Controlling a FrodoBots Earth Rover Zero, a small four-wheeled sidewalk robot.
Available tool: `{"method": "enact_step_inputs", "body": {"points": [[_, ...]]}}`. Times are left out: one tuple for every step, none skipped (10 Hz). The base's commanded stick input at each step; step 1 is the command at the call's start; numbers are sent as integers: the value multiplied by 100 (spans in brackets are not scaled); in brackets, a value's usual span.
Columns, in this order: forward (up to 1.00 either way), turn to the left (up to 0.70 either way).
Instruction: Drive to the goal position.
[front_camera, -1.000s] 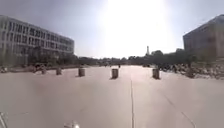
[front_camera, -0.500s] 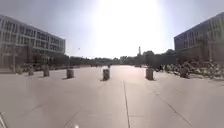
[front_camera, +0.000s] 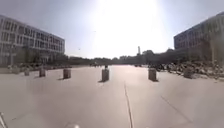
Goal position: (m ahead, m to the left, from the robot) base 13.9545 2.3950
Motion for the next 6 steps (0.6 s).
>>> {"method": "enact_step_inputs", "body": {"points": [[70,-35],[70,-35],[70,-29],[70,-5],[70,0],[70,0]]}}
